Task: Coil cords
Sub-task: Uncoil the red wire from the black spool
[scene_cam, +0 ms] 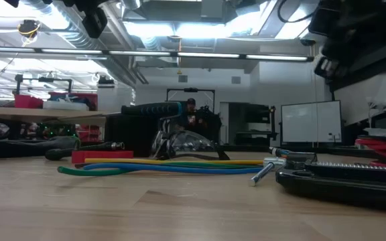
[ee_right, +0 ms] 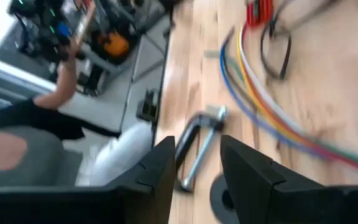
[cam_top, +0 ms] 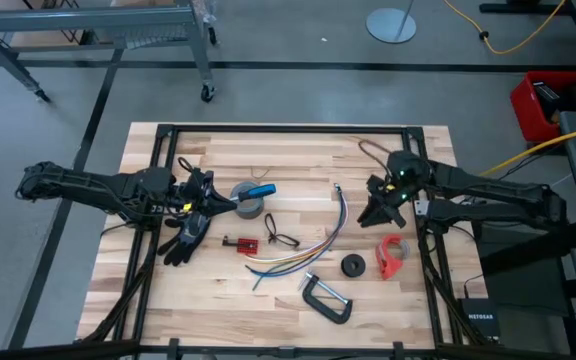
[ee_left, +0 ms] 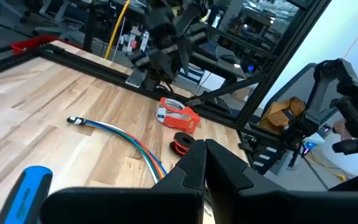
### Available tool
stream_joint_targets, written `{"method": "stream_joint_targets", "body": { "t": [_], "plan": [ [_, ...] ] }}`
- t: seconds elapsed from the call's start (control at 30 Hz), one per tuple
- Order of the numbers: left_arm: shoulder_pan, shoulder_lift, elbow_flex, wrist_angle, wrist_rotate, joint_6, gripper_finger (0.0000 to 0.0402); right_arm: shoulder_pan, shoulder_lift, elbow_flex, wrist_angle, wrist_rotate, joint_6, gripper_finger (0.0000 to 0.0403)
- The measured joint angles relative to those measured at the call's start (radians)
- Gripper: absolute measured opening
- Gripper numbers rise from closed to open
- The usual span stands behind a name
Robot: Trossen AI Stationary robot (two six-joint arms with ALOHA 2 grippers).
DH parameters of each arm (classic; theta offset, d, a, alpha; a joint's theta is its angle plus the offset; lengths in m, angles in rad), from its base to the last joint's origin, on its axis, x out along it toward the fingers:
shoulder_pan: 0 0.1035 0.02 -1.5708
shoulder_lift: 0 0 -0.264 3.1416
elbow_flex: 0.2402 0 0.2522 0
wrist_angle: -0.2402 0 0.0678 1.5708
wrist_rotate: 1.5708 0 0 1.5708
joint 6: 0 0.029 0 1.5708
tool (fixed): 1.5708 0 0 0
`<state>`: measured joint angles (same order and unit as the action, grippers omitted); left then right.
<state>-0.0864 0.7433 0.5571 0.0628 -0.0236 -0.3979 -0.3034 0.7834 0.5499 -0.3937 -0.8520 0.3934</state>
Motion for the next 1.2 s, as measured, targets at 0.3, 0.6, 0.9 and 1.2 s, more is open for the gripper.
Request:
{"method": "stream_joint_targets", "body": {
  "t": [0.3, 0.6, 0.9, 1.2],
  "plan": [
    [0.0, 0.0, 0.0, 0.0, 0.0, 0.021, 0.0001, 0.229, 0.0, 0.0, -0.095, 0.261, 0.06, 0.0133],
    [0.0, 0.0, 0.0, -0.001, 0.0, 0.021, 0.0001, 0.412, 0.067, -0.003, -0.154, 0.491, 0.136, 0.0134],
    [0.0, 0.0, 0.0, -0.002, 0.0, 0.034, 0.0001, 0.49, 0.316, -0.004, -0.123, 0.503, 0.178, 0.0134],
    [0.0, -0.001, 0.0, -0.039, 0.001, 0.033, 0.0001, 0.5, 0.546, -0.004, -0.03, 0.46, 0.117, 0.0134]
  ]
}}
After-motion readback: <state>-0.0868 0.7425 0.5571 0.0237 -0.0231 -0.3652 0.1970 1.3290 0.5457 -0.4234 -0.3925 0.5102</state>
